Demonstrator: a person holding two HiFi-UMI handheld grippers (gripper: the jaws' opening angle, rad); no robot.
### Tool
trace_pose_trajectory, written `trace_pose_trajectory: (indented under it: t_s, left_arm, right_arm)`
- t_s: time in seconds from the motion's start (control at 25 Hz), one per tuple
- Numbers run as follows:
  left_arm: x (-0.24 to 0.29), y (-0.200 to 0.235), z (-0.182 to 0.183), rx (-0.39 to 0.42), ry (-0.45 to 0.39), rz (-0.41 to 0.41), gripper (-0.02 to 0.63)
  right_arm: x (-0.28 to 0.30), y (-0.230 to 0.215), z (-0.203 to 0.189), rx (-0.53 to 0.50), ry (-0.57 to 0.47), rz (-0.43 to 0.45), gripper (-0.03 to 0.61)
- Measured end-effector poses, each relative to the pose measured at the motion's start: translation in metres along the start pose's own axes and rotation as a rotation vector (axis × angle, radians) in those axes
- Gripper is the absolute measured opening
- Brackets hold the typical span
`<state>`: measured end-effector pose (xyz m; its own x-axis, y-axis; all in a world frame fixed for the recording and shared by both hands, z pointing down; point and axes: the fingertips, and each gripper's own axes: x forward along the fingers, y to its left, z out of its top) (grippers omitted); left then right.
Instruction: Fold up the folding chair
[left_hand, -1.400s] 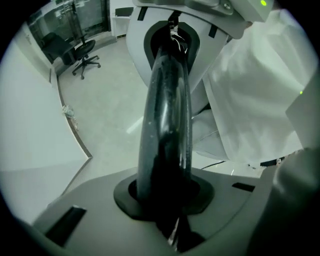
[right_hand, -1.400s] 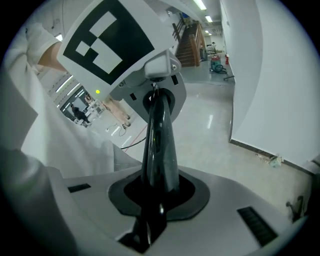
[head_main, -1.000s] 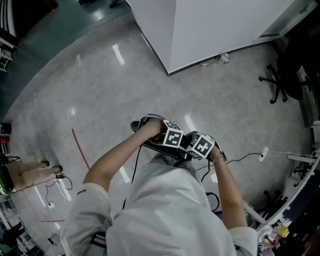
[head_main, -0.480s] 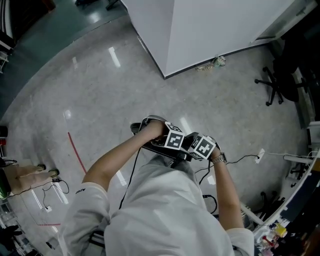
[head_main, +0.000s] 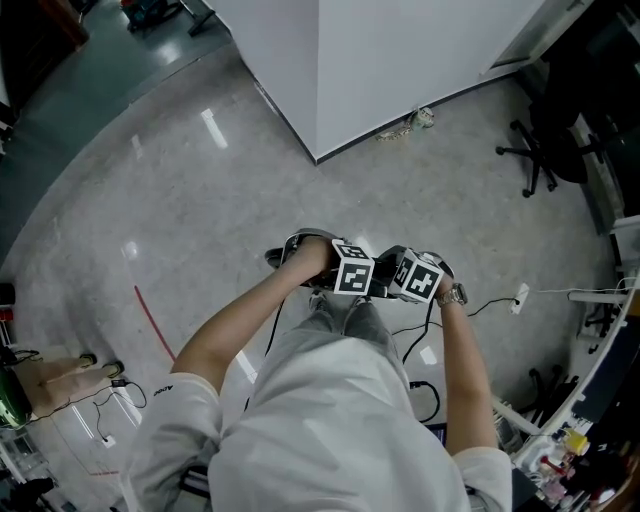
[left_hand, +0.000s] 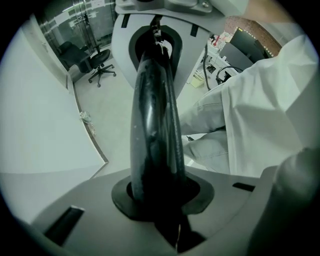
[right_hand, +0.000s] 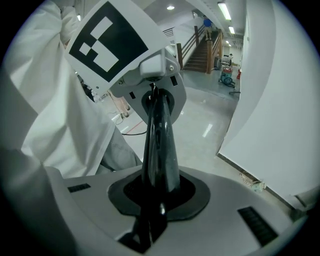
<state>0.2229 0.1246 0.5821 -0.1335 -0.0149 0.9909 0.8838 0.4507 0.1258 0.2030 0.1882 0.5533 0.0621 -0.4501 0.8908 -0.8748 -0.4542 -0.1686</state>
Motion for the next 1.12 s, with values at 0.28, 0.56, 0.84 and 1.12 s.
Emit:
trace_pose_trajectory:
  t_s: [0.28,0.56,0.84,1.12]
  left_arm:
    - [-0.005,0.013,0.01,-0.037,-0.04,0.017,0.072]
    - [-0.01,0.032,0.012,-0.143,-0.07,0.026,0.072]
    - [-0.014,0.068,0.037,-0.24,-0.083,0.065,0.072]
    - [-0.019,0.125,0.035,-0.185,-0.076,0.038,0.071]
  right_arm:
    - [-0.008,-0.023,-0.003,-0.092,0.025,0.015,0.077]
    - [-0.012,-0.055,0.004,-0.2,0.062,0.038,0.097]
    - [-0.025,-0.095,-0.012,-0.291,0.084,0.064,0.103]
    - [-0.035,-0.14,-0.01,-0.276,0.041,0.034,0.079]
